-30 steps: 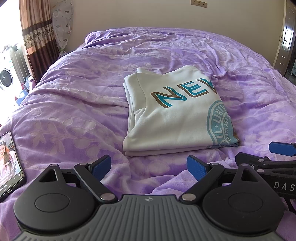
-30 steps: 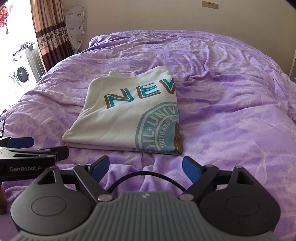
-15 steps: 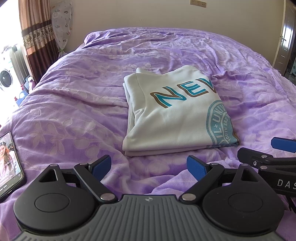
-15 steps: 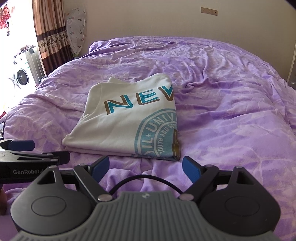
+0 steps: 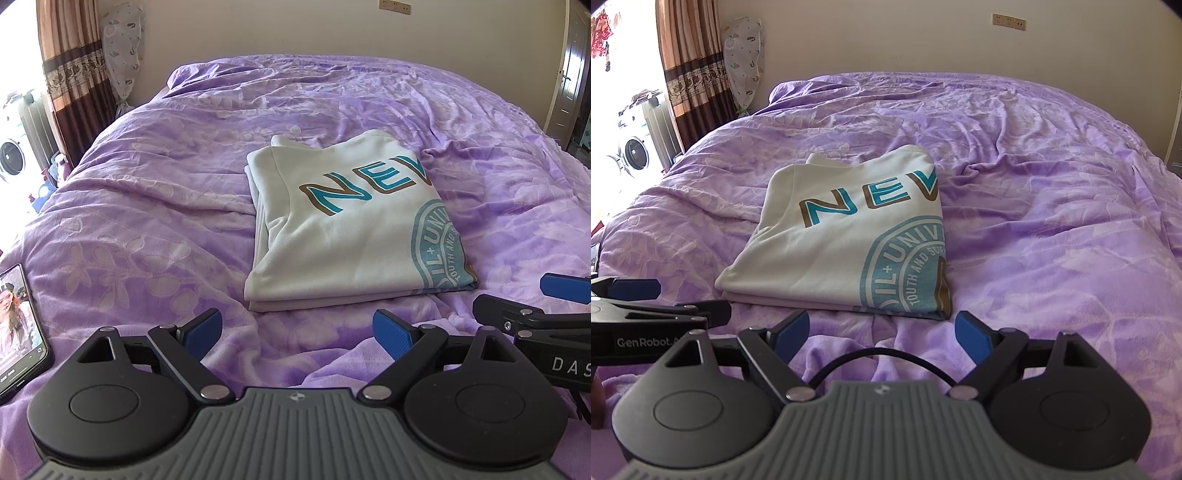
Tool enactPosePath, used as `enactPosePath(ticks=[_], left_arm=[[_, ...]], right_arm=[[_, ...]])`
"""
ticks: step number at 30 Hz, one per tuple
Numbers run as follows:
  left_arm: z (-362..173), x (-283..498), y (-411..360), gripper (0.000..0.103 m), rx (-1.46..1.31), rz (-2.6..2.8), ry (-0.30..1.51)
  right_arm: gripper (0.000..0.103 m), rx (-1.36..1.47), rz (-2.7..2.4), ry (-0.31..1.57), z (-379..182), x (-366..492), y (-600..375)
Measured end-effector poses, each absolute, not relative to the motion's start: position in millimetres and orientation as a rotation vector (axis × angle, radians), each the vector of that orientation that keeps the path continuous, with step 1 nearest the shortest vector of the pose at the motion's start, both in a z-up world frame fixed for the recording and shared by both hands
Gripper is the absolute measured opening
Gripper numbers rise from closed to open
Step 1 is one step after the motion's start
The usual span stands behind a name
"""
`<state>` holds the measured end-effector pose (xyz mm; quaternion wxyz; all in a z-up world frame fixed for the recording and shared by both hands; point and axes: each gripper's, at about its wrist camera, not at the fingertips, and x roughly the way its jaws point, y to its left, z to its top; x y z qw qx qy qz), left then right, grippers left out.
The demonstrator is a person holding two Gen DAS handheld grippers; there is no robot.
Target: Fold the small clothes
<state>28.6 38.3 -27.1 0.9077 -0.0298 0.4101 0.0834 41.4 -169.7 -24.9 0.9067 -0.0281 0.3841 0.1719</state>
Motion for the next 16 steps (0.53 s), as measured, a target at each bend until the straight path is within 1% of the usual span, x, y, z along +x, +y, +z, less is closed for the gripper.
enactPosePath(ticks=[16], left_arm=[[-23.9,26.8,36.3,0.103,-0.034,0.158,0.821]], right_arm=[[0.082,-0.057,0.356,0.795,-25.4,41.4,-168.7]])
